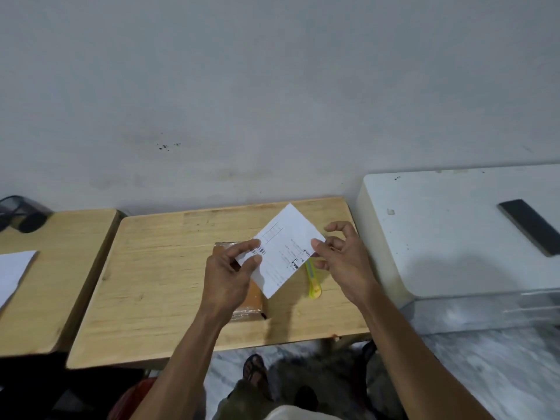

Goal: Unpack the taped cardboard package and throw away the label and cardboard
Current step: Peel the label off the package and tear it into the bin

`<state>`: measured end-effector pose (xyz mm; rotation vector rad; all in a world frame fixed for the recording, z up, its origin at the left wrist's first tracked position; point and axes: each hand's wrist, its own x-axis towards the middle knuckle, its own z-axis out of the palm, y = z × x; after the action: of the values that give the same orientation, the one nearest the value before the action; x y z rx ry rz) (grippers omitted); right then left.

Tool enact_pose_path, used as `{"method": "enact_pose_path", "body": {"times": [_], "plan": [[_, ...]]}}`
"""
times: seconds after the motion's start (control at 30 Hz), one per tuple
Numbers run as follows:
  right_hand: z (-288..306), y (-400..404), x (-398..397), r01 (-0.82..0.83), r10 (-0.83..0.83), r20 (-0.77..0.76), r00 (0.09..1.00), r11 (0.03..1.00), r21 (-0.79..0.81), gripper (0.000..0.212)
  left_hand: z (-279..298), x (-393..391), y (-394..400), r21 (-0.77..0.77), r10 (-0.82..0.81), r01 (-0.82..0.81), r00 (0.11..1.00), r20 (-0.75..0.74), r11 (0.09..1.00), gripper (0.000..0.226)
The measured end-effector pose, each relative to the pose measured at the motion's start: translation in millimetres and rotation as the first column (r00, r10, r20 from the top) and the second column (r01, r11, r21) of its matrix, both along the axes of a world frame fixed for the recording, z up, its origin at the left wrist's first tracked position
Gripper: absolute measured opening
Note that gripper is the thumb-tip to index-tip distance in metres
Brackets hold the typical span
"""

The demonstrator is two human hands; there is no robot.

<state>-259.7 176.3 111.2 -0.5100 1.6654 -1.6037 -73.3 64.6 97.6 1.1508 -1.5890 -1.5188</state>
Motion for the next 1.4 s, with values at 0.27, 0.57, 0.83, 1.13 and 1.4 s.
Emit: {"method": "enact_pose_path", "body": {"times": [0.27, 0.57, 0.83, 1.13, 1.4], "plan": [[9, -7, -12, -0.193, 0.196, -0.113, 0.974, 0.98, 0.038, 0.016, 22, -1, -2, 0.039, -0.049, 0.05, 0.999, -0.022, 0.998, 0.027], [24, -40, 3, -0.232, 0.242, -0.255, 0.936, 0.97, 0.067, 0.036, 44, 13, -33, -0.1, 0.005, 0.008, 0.992, 0.124, 0.995, 0.022], [21, -70, 22, -0.16, 0.213, -0.675, 0.707, 0.977, 0.14, 0.007, 38, 28, -59, -0.299, 0.024, 0.052, 0.97, 0.243, 0.953, 0.013], [35, -82, 36, -0.182, 0.345, -0.788, 0.51, 0.938, 0.293, 0.014, 48, 22, -78, -0.611, 0.004, 0.319, 0.885, 0.467, 0.724, 0.012], [38, -93, 42, -0.091, 0.219, -0.704, 0.676, 0.972, 0.214, 0.02, 50, 2, -79, -0.719, -0.019, 0.315, 0.922, 0.387, 0.619, 0.011]]}}
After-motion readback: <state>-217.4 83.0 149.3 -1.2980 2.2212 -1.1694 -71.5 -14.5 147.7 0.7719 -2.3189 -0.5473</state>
